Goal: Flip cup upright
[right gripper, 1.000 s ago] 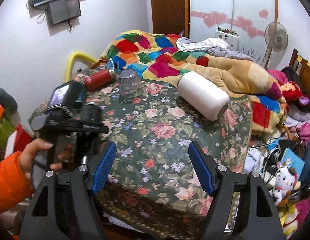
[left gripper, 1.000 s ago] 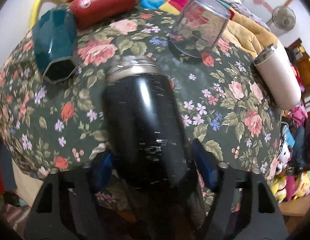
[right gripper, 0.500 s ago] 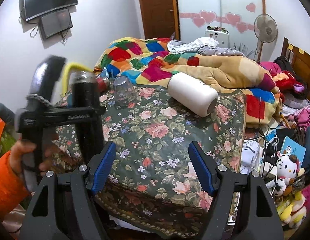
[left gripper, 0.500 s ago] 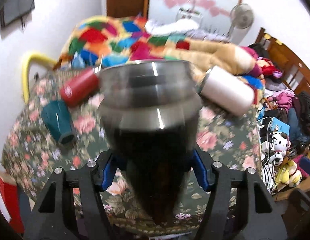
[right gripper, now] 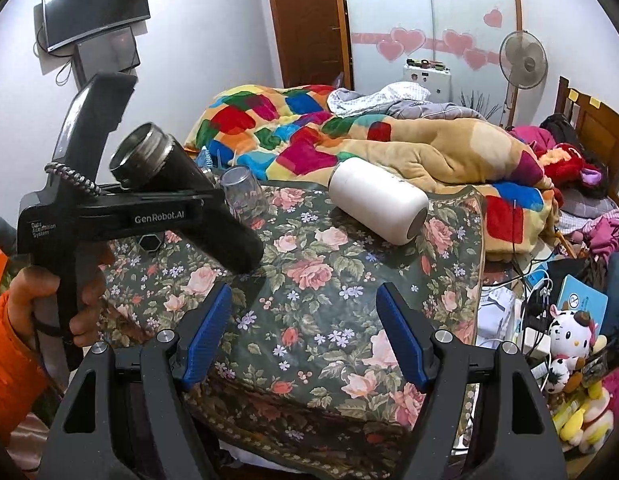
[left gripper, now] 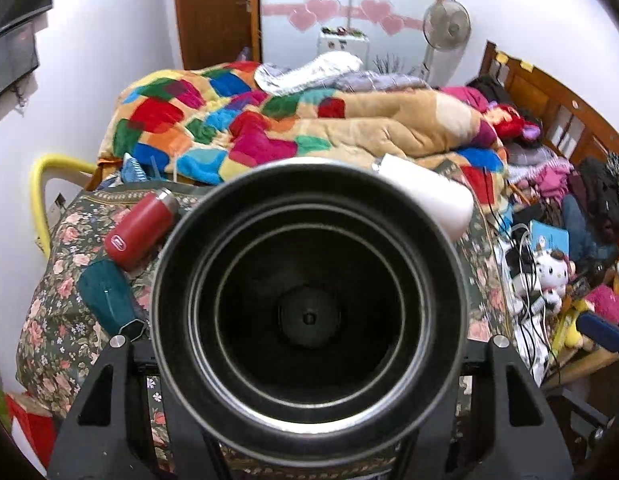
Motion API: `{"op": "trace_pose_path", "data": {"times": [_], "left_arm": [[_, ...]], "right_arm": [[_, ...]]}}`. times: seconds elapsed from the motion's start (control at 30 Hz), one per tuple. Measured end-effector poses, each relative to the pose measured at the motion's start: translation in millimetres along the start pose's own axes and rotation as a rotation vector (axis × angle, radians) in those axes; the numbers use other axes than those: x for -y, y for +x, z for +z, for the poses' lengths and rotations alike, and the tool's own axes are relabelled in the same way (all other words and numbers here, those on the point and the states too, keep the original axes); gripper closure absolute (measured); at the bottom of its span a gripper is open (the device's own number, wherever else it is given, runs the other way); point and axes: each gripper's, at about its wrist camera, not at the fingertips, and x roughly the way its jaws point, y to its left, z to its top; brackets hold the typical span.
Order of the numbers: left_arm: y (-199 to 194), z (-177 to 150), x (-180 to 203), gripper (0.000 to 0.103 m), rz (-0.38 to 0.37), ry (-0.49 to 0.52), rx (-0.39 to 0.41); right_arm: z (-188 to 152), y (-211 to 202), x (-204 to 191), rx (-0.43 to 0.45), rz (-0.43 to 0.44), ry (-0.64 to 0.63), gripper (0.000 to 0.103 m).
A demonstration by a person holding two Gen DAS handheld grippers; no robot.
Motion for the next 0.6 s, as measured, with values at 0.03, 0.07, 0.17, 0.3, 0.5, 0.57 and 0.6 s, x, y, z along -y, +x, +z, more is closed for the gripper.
{"op": "trace_pose_path", "data": {"times": [0.03, 0.07, 0.17, 0.3, 0.5, 0.57, 0.6], "left_arm": [[3, 1, 2, 0.039, -0.003, 0.008, -0.016], [5, 0, 4, 0.039, -0.004, 0.016, -0.029], [12, -2, 6, 0.039, 0.001, 0.034, -0.058], [23, -3, 6, 0.039, -0.006, 0.031, -0.086], [22, -3, 9, 0.039, -0.001, 0.035, -0.067], [20, -3, 10, 0.038, 0.009, 0.050, -0.060], [17, -3, 11, 0.038, 0.014, 0.060, -0.060]], "right_arm": [[0, 1, 0, -0.001, 0.002, 0.002, 0.031], [1, 2, 1, -0.002, 0.001, 0.004, 0.031], [1, 5, 3, -0.006, 0.000, 0.012, 0.031], [1, 6, 3, -0.008, 0.006, 0.016, 0.031], [2, 7, 2, -0.009, 0.009, 0.015, 0.031], [3, 6, 2, -0.006, 0.010, 0.016, 0.031], [3, 5, 2, -0.003, 0.011, 0.016, 0.031]]}}
